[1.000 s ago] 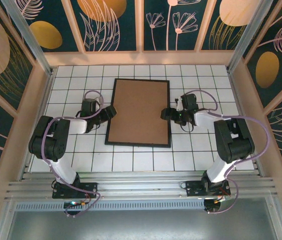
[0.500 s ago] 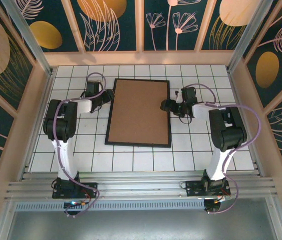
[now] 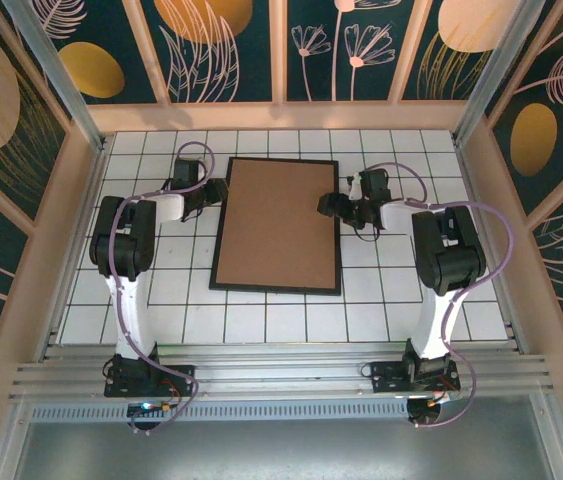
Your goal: Put the photo into the frame
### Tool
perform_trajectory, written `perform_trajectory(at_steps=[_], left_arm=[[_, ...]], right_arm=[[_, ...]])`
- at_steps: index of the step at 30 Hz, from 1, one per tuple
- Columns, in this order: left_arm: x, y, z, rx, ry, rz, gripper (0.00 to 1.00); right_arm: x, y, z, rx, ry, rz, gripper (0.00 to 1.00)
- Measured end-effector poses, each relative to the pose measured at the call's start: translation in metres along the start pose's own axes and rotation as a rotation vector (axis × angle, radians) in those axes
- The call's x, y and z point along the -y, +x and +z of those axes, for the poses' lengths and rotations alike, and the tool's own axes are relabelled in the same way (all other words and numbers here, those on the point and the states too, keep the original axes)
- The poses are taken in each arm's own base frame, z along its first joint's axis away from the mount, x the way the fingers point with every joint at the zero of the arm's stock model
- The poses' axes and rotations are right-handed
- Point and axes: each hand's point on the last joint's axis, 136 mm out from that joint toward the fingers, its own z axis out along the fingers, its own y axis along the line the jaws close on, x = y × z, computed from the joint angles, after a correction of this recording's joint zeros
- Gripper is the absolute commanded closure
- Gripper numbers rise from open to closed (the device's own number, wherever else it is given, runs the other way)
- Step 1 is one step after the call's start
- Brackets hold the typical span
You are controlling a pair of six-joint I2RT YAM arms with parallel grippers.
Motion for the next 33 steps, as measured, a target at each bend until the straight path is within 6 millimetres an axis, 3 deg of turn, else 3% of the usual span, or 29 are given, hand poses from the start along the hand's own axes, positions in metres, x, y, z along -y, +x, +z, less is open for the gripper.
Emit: perform_trajectory(at_steps=[28, 33], left_arm=[[0.003, 0.005, 0.001, -0.071, -0.009, 0.126, 0.5], [0.007, 0.013, -0.006, -0.065, 0.025, 0.089, 0.54]], right_arm=[[-0.003, -0.011, 0.01, -0.019, -0.011, 0.009, 0.2], [-0.001, -0.01, 0.01, -0.025, -0.007, 0.002, 0.28]])
